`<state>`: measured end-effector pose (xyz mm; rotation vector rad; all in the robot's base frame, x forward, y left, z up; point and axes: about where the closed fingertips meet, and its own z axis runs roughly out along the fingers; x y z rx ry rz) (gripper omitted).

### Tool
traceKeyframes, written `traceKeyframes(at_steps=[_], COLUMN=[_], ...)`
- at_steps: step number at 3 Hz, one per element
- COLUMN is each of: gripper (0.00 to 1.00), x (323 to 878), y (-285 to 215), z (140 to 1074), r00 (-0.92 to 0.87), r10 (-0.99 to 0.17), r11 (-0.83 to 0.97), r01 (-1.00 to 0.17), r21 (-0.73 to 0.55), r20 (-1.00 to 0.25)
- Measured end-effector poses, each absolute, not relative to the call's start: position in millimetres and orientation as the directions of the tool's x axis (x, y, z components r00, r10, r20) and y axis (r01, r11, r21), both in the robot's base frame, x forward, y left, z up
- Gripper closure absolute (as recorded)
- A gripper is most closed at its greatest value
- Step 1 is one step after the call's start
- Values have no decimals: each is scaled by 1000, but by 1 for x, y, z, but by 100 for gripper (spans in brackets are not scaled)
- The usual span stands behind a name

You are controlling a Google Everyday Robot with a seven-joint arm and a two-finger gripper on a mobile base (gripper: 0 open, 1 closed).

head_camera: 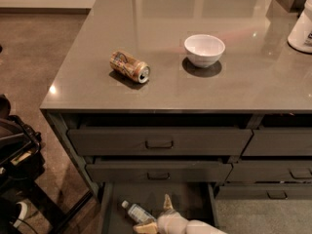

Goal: Pick blue plastic bottle from bottom drawer and place on counter

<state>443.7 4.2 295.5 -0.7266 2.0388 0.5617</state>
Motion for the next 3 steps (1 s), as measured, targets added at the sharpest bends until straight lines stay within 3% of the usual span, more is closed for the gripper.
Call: traceKeyframes(at_steps=[1, 3], gripper=[0, 0], x=[458, 458], y=[35, 40], z=[250, 231], r00=[-452, -479], r10=[-287, -277], r11=[725, 738], r01=[-678, -661], r21=[117, 135], r20=[-845, -833])
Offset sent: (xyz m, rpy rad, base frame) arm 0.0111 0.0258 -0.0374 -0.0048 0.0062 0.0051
